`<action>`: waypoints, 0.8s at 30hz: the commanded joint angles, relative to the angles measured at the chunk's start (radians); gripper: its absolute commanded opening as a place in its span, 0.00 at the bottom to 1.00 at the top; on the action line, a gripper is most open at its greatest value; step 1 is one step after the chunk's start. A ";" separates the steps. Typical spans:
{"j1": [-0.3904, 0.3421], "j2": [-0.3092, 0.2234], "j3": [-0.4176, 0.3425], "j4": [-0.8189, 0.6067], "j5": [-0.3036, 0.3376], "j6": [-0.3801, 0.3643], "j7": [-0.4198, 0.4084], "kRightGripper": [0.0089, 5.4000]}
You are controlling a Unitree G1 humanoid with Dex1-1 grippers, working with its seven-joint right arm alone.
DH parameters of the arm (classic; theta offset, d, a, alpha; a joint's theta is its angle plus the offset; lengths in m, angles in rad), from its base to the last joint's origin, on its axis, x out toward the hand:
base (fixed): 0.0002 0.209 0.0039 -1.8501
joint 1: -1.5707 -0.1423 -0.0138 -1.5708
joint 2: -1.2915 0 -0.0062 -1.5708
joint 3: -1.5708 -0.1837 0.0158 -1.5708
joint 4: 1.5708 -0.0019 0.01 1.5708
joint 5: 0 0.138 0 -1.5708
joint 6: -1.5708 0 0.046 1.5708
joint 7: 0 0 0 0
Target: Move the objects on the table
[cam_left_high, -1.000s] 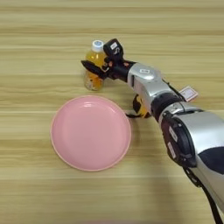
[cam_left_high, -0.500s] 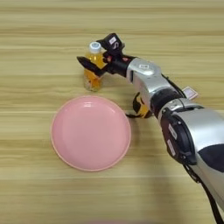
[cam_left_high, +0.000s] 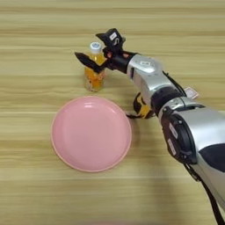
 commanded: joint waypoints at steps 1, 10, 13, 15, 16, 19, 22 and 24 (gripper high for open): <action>-0.122 -0.024 -0.020 -0.097 0.045 -0.050 0.020 0.99; -0.094 -0.050 -0.025 -0.288 0.123 -0.073 0.133 0.99; -0.060 -0.076 -0.019 -0.399 0.148 -0.033 0.167 0.99; -0.029 -0.110 -0.020 -0.498 0.169 0.015 0.188 0.99; -0.014 -0.129 -0.021 -0.544 0.179 0.042 0.196 0.99; 0.035 -0.191 -0.030 -0.658 0.198 0.110 0.216 0.99; 0.094 -0.271 -0.044 -0.755 0.223 0.191 0.246 0.99; 0.130 -0.317 -0.048 -0.800 0.234 0.236 0.262 0.99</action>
